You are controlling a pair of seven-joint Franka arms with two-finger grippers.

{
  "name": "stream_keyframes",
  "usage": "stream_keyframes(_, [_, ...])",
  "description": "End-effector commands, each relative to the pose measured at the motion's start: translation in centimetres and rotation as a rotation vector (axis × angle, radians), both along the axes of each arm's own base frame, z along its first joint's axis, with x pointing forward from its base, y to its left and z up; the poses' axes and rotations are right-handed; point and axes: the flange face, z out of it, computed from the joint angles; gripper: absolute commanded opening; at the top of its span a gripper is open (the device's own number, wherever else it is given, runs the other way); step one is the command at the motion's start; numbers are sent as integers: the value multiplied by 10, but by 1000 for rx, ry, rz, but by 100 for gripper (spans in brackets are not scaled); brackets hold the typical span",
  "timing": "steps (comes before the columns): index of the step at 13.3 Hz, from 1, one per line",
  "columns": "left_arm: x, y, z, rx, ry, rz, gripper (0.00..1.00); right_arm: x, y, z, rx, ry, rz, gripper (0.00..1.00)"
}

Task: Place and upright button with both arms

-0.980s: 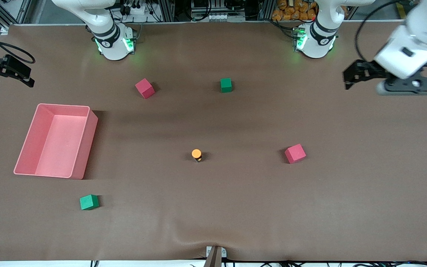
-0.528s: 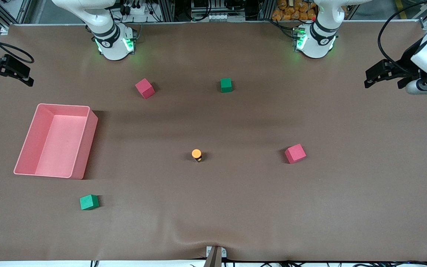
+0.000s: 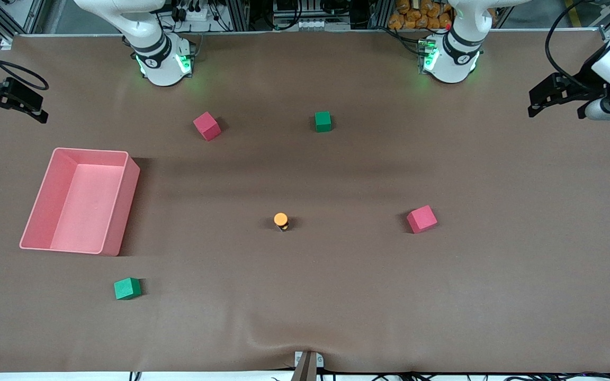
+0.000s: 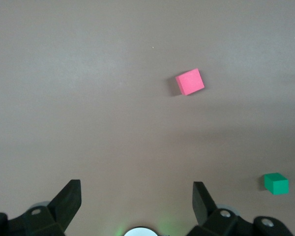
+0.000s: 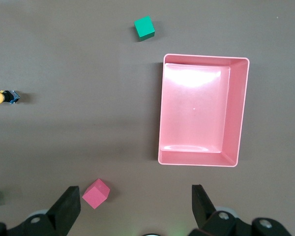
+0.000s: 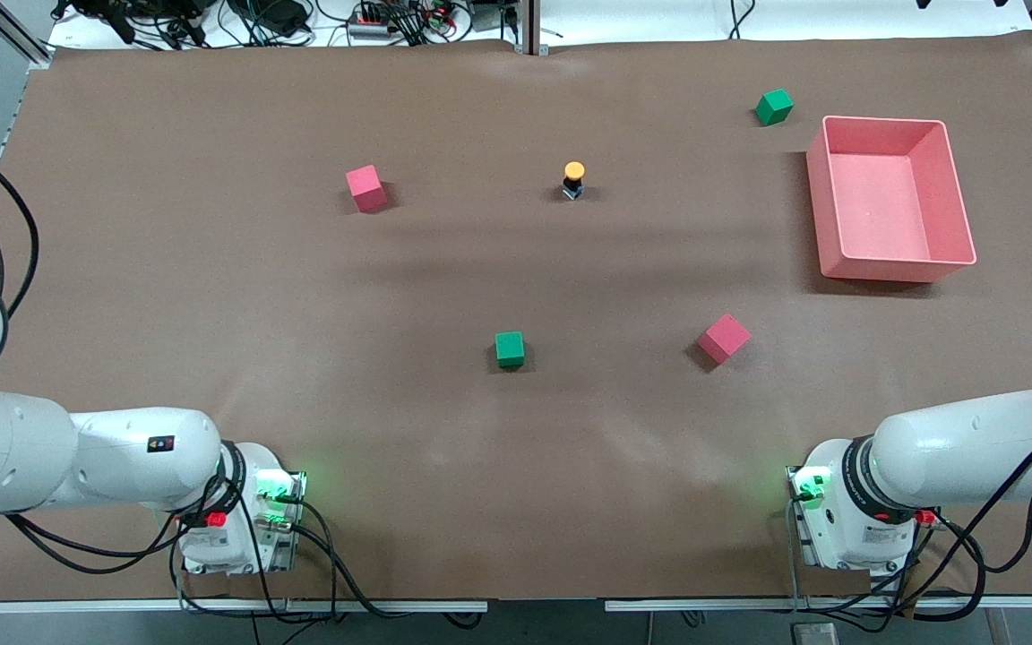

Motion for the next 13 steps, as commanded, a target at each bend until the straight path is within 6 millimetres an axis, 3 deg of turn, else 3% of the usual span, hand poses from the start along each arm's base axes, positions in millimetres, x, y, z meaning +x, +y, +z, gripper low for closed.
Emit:
stream_keyframes(1, [-5, 5, 12, 22, -17, -7, 100, -1, -4, 2, 4, 2, 0, 100])
stream_keyframes(7, [-8, -3, 21, 26, -24, 79, 100, -1, -5, 1, 5, 5, -1, 100])
stream_keyframes(13, [-5, 8, 23, 29, -8, 96, 100, -1, -3, 1, 8, 5, 1, 100])
